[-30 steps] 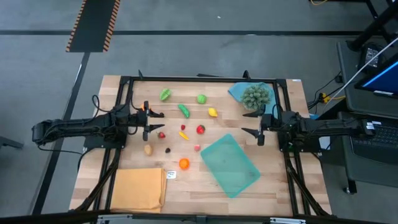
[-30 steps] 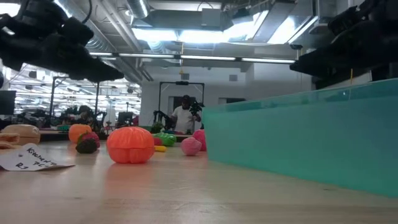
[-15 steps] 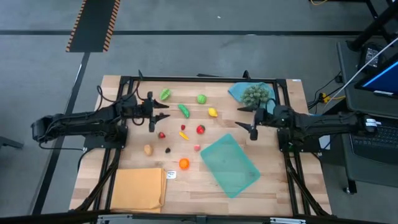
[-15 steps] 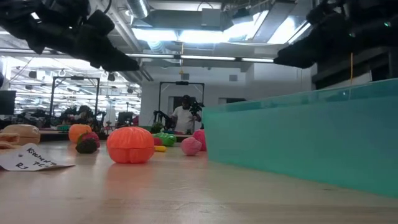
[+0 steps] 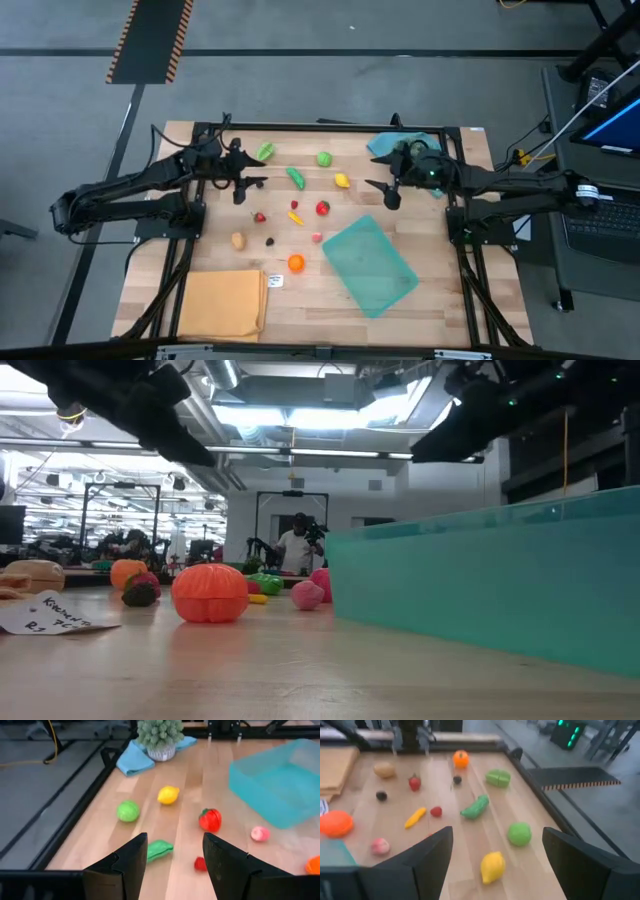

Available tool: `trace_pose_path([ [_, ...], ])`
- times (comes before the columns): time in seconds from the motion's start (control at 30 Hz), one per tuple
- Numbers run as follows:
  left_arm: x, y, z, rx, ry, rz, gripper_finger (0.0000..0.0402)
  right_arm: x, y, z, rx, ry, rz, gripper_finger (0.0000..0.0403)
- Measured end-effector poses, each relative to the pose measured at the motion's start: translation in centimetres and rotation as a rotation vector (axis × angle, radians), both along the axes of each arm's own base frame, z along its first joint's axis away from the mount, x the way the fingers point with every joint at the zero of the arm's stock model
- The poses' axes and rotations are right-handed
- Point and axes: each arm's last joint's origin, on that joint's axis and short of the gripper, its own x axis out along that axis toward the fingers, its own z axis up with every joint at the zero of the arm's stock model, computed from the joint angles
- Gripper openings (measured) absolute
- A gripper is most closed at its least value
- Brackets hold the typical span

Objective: Pick and placing Produce into tupperware
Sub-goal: Put the lemon into the green bin

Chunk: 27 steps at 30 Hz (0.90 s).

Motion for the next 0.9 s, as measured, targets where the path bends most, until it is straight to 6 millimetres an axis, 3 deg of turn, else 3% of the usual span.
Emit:
trace_pose_path([
  [0.27,-0.09,-0.05,0.06,-0.01,0.02,0.0,0.0185,1.04,-0.31,0.73,0.013,0.036,-0.005,0.0307],
  [0.9,-0.1,-0.06,0.07,-0.048,0.008,0.02,0.0185,0.77,-0.84,0.45,0.118,0.033,-0.078,0.0307],
])
